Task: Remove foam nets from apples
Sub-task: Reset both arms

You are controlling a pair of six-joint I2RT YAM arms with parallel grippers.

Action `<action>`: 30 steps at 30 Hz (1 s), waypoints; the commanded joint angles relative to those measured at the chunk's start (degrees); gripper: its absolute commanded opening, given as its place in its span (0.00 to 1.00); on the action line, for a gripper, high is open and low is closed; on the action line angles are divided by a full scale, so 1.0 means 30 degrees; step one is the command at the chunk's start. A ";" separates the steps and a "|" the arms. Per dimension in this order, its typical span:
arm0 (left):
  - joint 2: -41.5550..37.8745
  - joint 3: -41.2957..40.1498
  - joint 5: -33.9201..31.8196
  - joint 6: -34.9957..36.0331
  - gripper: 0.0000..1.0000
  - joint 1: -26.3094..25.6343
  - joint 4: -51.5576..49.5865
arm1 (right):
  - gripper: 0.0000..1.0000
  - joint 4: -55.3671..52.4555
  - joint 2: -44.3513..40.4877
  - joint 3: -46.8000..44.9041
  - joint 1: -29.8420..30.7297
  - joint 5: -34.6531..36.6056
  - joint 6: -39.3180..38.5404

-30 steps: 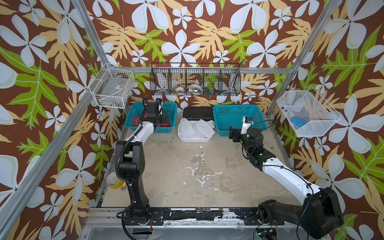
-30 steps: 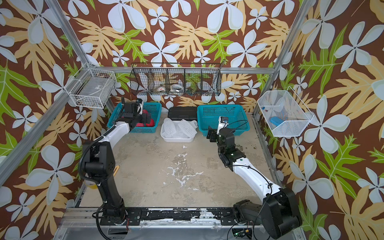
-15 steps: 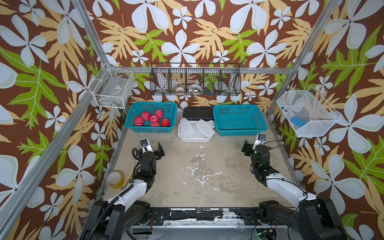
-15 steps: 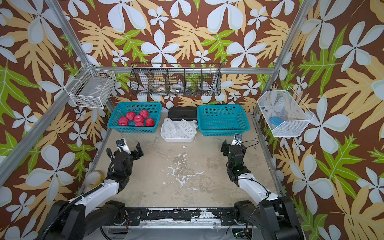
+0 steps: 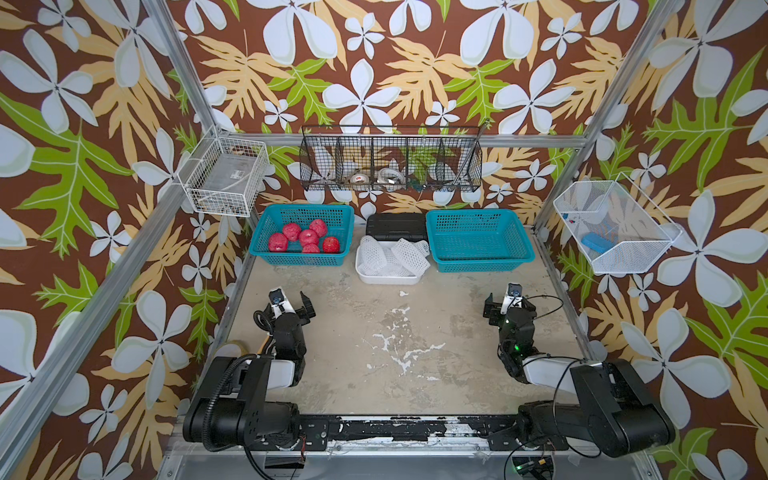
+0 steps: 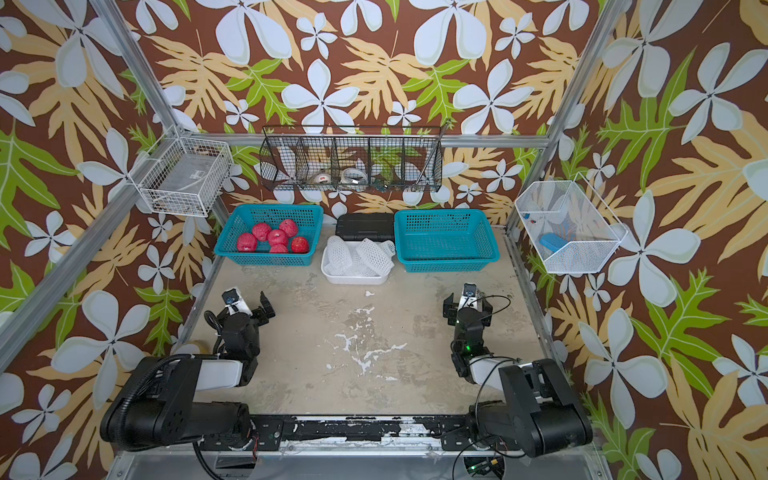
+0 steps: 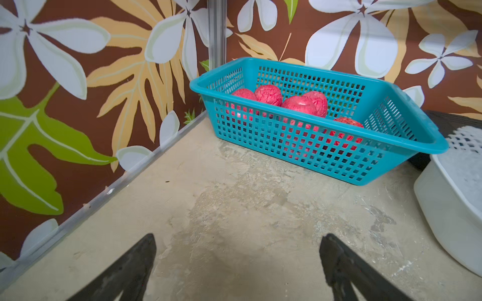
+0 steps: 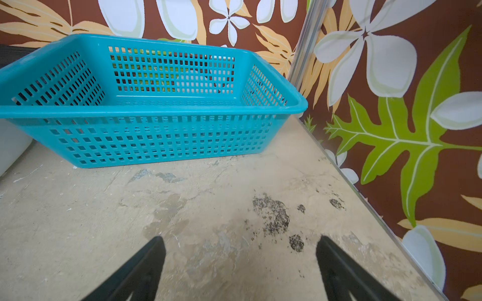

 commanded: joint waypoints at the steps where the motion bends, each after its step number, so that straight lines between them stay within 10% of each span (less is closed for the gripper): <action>1: 0.0573 -0.0795 0.2373 0.0135 1.00 0.0108 0.3544 | 0.94 0.2488 0.0661 0.0081 -0.0052 -0.0361 -0.0624; 3: 0.2087 -0.2116 0.2366 0.0551 1.00 0.0101 0.8111 | 0.91 0.3151 0.0727 -0.0305 -0.0257 -0.1838 -0.1033; 15: 0.1616 -0.0437 0.2293 0.0489 1.00 -0.0094 0.4090 | 0.91 0.7997 0.2065 -0.2465 -0.1433 -0.5000 -0.0918; 30: 0.1818 -0.0007 0.3859 0.1242 1.00 -0.0131 0.3618 | 1.00 0.3672 0.1988 -0.0196 -0.2836 -0.6928 0.0168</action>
